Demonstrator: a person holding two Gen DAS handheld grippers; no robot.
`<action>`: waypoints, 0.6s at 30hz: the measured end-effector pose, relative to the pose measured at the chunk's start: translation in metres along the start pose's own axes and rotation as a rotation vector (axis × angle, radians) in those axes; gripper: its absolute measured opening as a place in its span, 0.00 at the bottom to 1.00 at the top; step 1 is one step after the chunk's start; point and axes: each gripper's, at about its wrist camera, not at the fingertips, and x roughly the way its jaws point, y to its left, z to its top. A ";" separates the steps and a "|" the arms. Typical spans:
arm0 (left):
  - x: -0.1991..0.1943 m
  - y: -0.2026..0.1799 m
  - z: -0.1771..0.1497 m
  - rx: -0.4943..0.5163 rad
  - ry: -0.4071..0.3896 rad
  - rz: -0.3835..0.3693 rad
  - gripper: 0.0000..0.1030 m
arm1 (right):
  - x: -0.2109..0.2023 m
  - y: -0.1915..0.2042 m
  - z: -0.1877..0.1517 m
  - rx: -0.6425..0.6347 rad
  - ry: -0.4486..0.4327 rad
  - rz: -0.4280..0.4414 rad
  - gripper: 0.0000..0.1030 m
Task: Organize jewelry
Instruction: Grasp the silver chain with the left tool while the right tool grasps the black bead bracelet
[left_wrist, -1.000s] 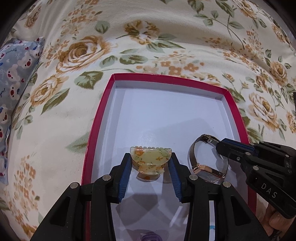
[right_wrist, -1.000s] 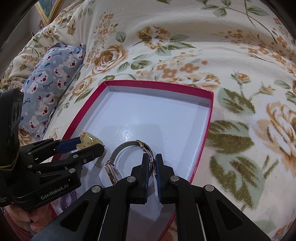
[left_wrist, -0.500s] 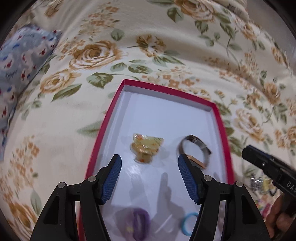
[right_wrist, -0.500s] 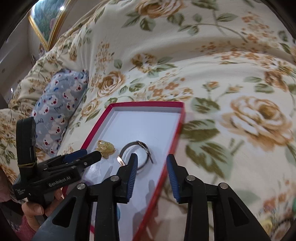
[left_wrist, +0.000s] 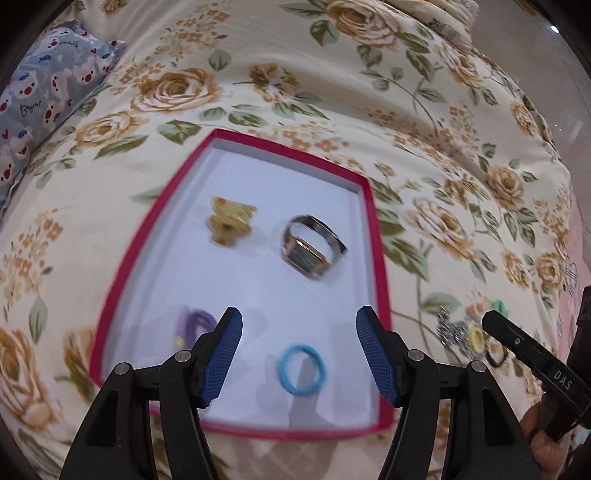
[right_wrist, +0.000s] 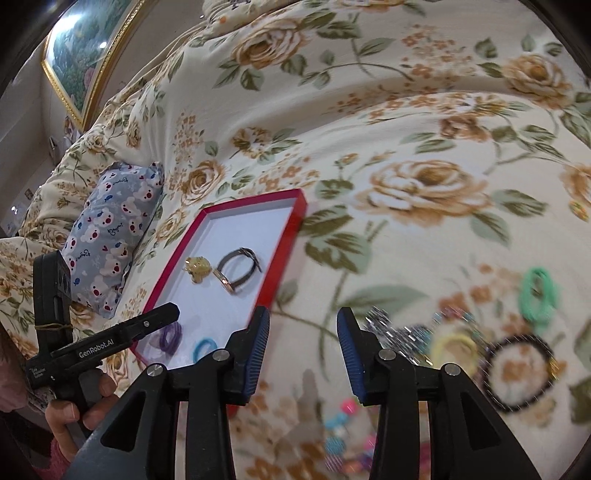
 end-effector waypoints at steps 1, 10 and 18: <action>-0.002 -0.002 -0.002 0.004 0.003 -0.006 0.62 | -0.006 -0.004 -0.004 0.008 -0.003 -0.008 0.39; -0.006 -0.040 -0.018 0.096 0.043 -0.051 0.62 | -0.046 -0.041 -0.025 0.069 -0.033 -0.088 0.39; 0.000 -0.069 -0.022 0.169 0.064 -0.069 0.62 | -0.079 -0.078 -0.037 0.126 -0.068 -0.159 0.39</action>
